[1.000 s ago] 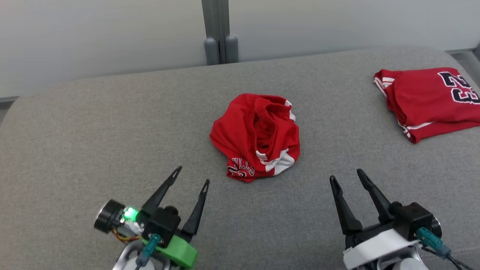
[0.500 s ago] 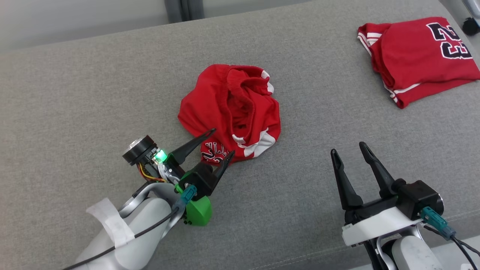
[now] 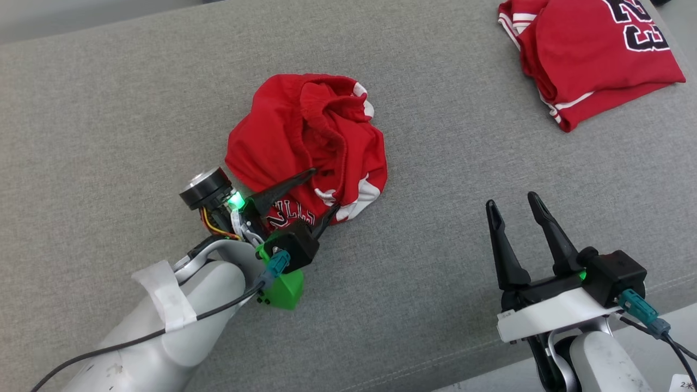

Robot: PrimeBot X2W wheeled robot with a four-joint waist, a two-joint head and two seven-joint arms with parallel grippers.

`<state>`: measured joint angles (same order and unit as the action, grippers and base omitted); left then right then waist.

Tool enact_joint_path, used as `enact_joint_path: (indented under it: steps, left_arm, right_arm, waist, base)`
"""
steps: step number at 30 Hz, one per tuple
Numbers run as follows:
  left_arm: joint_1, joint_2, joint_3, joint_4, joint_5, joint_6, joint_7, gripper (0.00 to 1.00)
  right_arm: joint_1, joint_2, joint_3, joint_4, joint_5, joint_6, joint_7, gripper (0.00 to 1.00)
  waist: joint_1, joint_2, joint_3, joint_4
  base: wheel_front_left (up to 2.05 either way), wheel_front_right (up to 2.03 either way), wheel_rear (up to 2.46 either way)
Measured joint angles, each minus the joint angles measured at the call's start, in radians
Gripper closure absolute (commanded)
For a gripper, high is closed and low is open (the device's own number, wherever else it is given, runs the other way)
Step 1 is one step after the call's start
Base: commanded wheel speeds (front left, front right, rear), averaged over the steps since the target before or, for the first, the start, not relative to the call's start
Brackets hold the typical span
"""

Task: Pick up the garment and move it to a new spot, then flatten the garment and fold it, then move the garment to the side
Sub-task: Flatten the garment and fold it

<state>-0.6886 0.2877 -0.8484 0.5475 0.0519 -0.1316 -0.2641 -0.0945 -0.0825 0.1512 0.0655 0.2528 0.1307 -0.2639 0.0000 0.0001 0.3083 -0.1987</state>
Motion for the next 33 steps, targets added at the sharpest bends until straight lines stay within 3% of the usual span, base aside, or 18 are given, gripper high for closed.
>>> enact_joint_path:
  steps: [2,3,4,5,7,11,14,18,24,28,33]
  left_arm:
    - [-0.012,0.006,-0.011,-0.001,0.007,0.0,0.0,0.0]
    - [-0.015,0.008,-0.019,0.0,0.01,0.0,0.0,0.15]
    - [-0.017,0.009,-0.024,0.001,0.014,0.0,0.0,0.22]
    - [-0.02,0.011,-0.031,0.0,0.015,0.0,0.0,0.61]
    - [-0.027,0.017,-0.047,0.003,0.015,0.0,0.0,1.0]
    - [-0.033,0.025,-0.069,0.026,0.003,0.0,0.0,1.0]
    - [-0.033,0.019,-0.084,0.021,-0.081,0.0,0.0,1.0]
    - [-0.061,0.014,-0.121,-0.037,-0.299,0.0,0.036,1.0]
    - [-0.279,0.048,-0.18,-0.199,-0.607,0.0,0.201,1.0]
    - [-0.427,0.044,-0.157,-0.268,-0.748,0.0,0.272,1.0]
    - [-0.532,0.022,-0.058,-0.287,-0.855,0.004,0.263,1.0]
  right_arm:
    - [-0.003,0.001,-0.001,0.004,0.0,0.0,0.0,0.0]
    - [-0.003,0.001,-0.001,0.006,0.0,0.0,0.0,0.0]
    - [-0.004,0.002,-0.001,0.007,0.0,0.0,0.0,0.0]
    - [-0.005,0.003,0.0,0.009,0.0,0.0,0.0,0.0]
    - [-0.009,0.004,0.001,0.011,0.0,0.0,0.0,0.0]
    - [-0.011,0.007,0.002,0.017,0.0,0.0,0.0,0.0]
    - [-0.01,0.009,0.003,0.024,0.0,0.0,0.0,0.0]
    - [-0.011,0.016,0.006,0.028,0.002,0.0,0.0,0.0]
    - [-0.01,0.027,0.026,0.047,0.01,0.0,0.0,0.0]
    - [-0.004,0.03,0.032,0.059,0.019,0.0,0.0,0.0]
    - [0.019,0.031,0.024,0.067,0.026,0.0,0.0,0.0]
  waist:
    - [0.0,0.0,0.003,-0.003]
    - [0.0,0.0,0.004,-0.004]
    - [0.0,0.0,0.004,-0.005]
    - [0.0,0.0,0.004,-0.007]
    - [0.0,0.0,0.002,-0.01]
    - [0.0,0.0,-0.003,-0.014]
    - [0.0,0.0,-0.015,-0.018]
    - [0.0,0.0,-0.032,-0.028]
    - [0.0,0.0,-0.061,-0.047]
    - [0.0,0.0,-0.079,-0.063]
    - [0.0,0.0,-0.119,-0.074]
  base:
    - [0.0,0.0,0.0]
    - [0.0,0.0,0.0]
    - [0.0,0.0,0.0]
    - [0.0,0.0,0.0]
    - [0.0,0.0,0.0]
    - [0.0,0.0,0.0]
    - [0.0,0.0,0.0]
    - [0.0,0.0,0.0]
    - [0.0,0.0,0.0]
    - [0.0,0.0,0.0]
    - [0.0,0.0,0.0]
